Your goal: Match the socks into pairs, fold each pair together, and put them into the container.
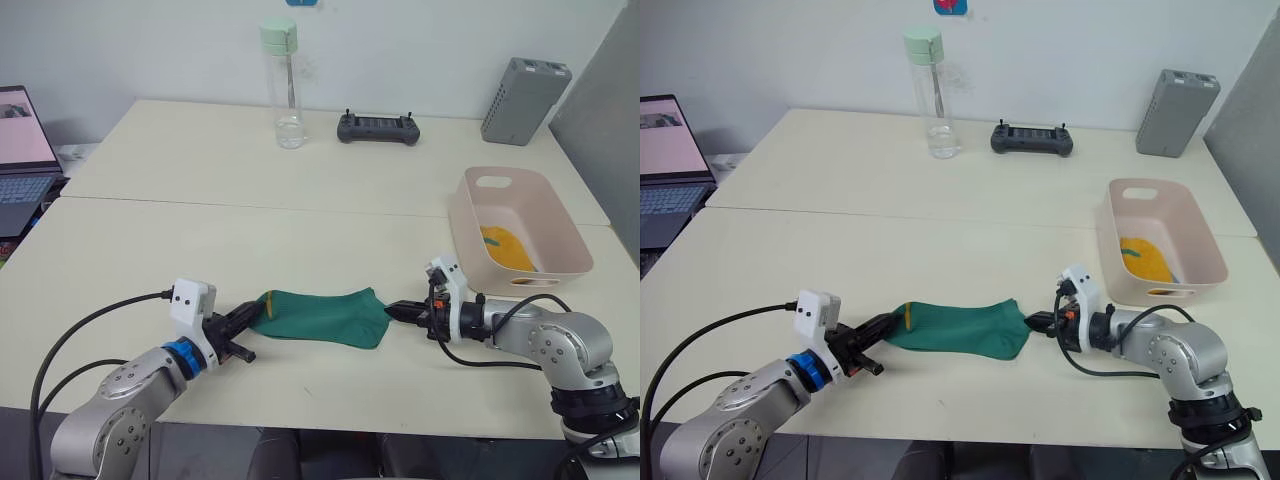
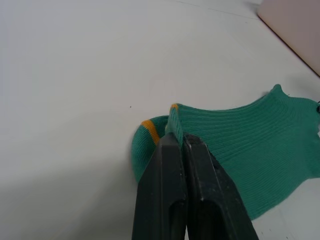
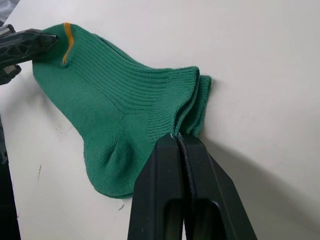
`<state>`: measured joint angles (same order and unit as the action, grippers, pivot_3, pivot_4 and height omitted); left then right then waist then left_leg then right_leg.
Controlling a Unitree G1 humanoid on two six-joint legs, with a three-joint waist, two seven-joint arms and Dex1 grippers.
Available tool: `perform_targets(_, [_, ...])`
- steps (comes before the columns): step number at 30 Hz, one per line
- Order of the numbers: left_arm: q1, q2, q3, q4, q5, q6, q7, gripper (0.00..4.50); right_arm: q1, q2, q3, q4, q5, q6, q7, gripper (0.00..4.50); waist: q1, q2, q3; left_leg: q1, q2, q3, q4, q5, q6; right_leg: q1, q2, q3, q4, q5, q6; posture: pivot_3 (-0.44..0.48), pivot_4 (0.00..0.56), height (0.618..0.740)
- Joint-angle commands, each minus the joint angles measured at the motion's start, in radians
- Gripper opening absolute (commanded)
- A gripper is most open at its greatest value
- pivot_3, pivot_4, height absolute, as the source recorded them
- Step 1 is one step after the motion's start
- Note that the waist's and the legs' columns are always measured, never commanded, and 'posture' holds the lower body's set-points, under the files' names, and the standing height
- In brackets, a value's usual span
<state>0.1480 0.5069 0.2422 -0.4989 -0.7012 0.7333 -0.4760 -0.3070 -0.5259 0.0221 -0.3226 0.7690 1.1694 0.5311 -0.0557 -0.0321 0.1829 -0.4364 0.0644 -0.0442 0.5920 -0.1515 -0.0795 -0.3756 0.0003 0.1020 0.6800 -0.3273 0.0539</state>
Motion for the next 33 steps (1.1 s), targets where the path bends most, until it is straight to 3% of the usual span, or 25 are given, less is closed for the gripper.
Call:
perform_targets(1, [-0.01,0.003,0.0,-0.004,0.006,-0.024,-0.015,0.0,-0.005,0.004,-0.022,-0.031,0.014,0.0,0.003,0.02,0.0,0.0,0.0,0.0,0.0,0.0,0.0,0.0,0.0,0.0,0.0,0.0,0.0,0.0,0.0,0.0,0.15,0.74])
perform_targets(10, [-0.018,0.003,-0.016,0.012,0.027,-0.042,-0.042,0.0,-0.002,-0.001,-0.017,-0.047,0.004,-0.022,0.009,0.02,0.0,0.0,0.0,0.0,0.0,0.0,0.0,0.0,0.0,0.0,0.0,0.0,0.0,0.0,0.0,0.0,0.15,0.74])
perform_targets(14, [-0.019,0.015,-0.02,0.023,0.031,-0.037,-0.057,0.92,0.013,-0.005,-0.044,-0.061,0.001,-0.045,0.001,0.96,0.0,0.0,0.0,0.0,0.0,0.0,0.0,0.0,0.0,0.0,0.0,0.0,0.0,0.0,0.0,0.0,0.15,0.74])
perform_targets(20, [0.022,0.138,0.128,0.026,-0.013,-0.016,-0.135,2.86,-0.002,-0.02,-0.114,-0.129,0.025,-0.094,0.014,3.13,-0.002,0.0,0.0,0.0,0.0,0.0,0.0,0.0,0.0,-0.001,0.0,0.0,0.0,0.0,0.0,0.0,0.15,0.74])
perform_targets(24, [-0.058,0.269,0.175,0.081,-0.037,-0.054,-0.287,2.86,-0.052,-0.033,0.023,-0.165,-0.096,-0.264,0.098,3.13,-0.002,0.001,0.001,0.0,0.001,0.0,-0.001,0.0,0.0,-0.007,0.0,-0.001,0.001,-0.001,-0.001,0.0,0.15,0.74])
perform_targets(27, [-0.165,0.301,0.088,0.132,0.027,-0.143,-0.374,2.7,-0.092,0.024,0.113,-0.123,-0.151,-0.347,0.122,2.53,0.002,0.001,0.001,0.0,0.0,0.001,-0.001,0.0,0.0,-0.007,-0.001,-0.001,0.0,-0.001,-0.001,0.0,0.15,0.74])
perform_targets(30, [-0.23,0.309,-0.055,0.181,0.128,-0.254,-0.481,2.08,-0.119,0.058,0.229,-0.045,-0.251,-0.453,0.168,1.54,0.004,0.001,0.001,0.0,-0.001,0.004,-0.001,0.0,0.0,-0.007,-0.003,0.0,-0.001,0.0,-0.001,0.0,0.15,0.74])
perform_targets(33, [-0.273,0.307,-0.184,0.289,0.268,-0.419,-0.563,1.1,-0.129,0.094,0.307,0.044,-0.33,-0.544,0.204,0.42,0.002,0.001,0.001,-0.001,-0.001,0.005,-0.002,-0.001,-0.002,-0.003,-0.003,0.0,-0.001,0.005,0.001,0.0,0.15,0.74])
